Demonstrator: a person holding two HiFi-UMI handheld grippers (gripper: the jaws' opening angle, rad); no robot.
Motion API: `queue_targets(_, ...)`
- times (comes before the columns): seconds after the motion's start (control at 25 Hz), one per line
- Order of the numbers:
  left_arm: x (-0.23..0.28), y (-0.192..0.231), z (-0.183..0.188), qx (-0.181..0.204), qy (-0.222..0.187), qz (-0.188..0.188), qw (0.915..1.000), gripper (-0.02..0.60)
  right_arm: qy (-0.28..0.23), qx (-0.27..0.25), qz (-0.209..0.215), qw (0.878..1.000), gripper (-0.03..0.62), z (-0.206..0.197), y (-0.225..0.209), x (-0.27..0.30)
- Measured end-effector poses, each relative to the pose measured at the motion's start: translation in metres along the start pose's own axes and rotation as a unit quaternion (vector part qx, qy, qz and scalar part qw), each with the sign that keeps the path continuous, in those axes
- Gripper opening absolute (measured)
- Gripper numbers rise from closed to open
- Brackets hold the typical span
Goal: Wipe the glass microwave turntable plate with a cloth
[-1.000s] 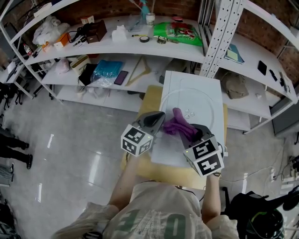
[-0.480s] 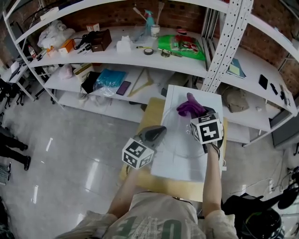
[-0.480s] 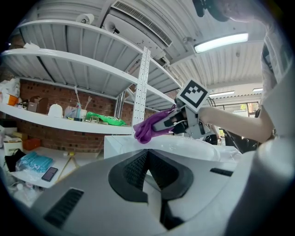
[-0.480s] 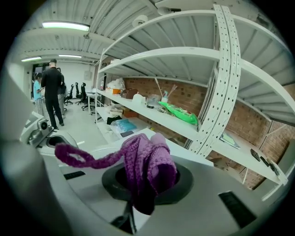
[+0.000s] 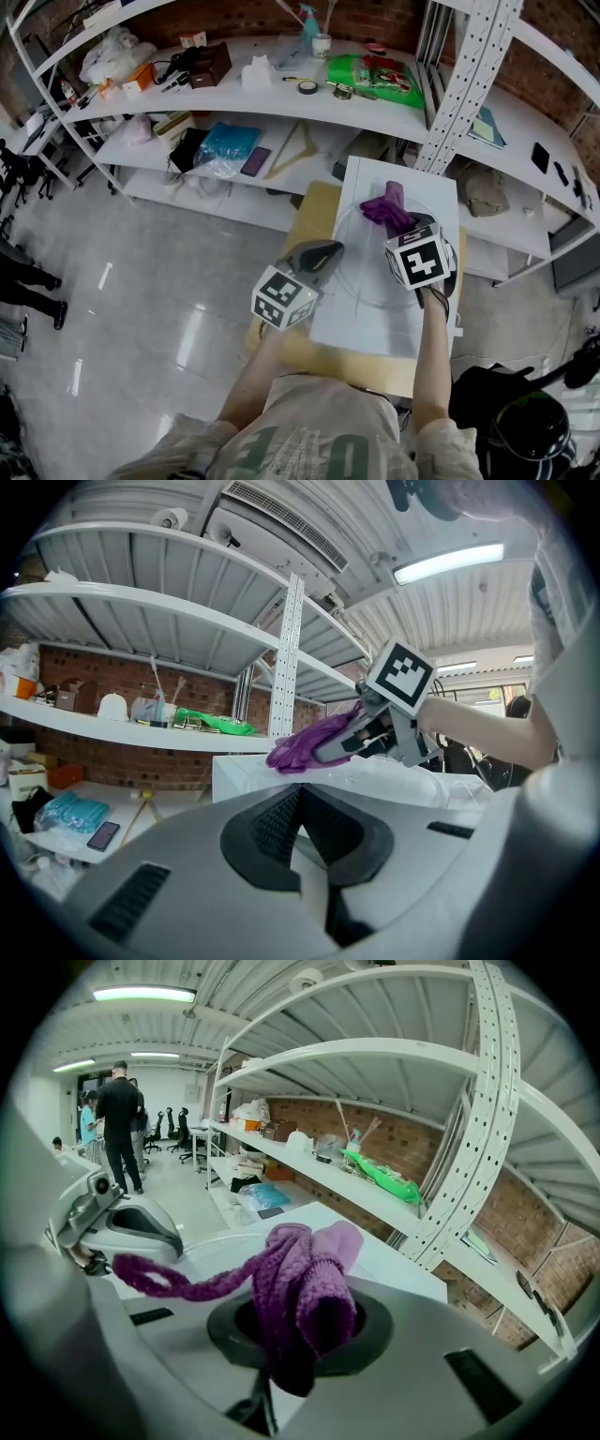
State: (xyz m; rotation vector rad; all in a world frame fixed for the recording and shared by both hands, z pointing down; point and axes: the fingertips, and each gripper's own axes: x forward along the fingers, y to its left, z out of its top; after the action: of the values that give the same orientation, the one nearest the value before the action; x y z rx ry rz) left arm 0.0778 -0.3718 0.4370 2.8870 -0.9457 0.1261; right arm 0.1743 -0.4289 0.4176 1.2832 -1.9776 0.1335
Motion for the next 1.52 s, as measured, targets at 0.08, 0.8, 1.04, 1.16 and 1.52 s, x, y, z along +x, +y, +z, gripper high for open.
queue_targets(0.08,0.000,0.000,0.000,-0.001,-0.001,0.000,1.0000,-0.003,0.002,-0.003,0.007,1.000,0.051,-0.005,0.008,-0.007)
queue_targets(0.8,-0.001,0.001,-0.001,0.006,0.007,0.006,0.9999,-0.003,-0.007,0.006,0.063,0.998,0.051,-0.049,0.092,-0.089)
queue_targets(1.04,-0.001,0.001,-0.001,0.004,0.008,0.008,0.9999,-0.003,-0.010,0.003,0.069,0.998,0.051,-0.060,0.109,-0.108)
queue_targets(1.16,0.000,0.001,-0.001,0.005,0.008,0.008,0.9999,-0.003,-0.012,0.003,0.072,0.997,0.051,-0.062,0.113,-0.114)
queue_targets(1.52,0.000,0.001,0.000,0.001,0.007,0.007,0.9999,-0.003,-0.054,0.022,0.026,0.998,0.051,-0.034,0.060,-0.102)
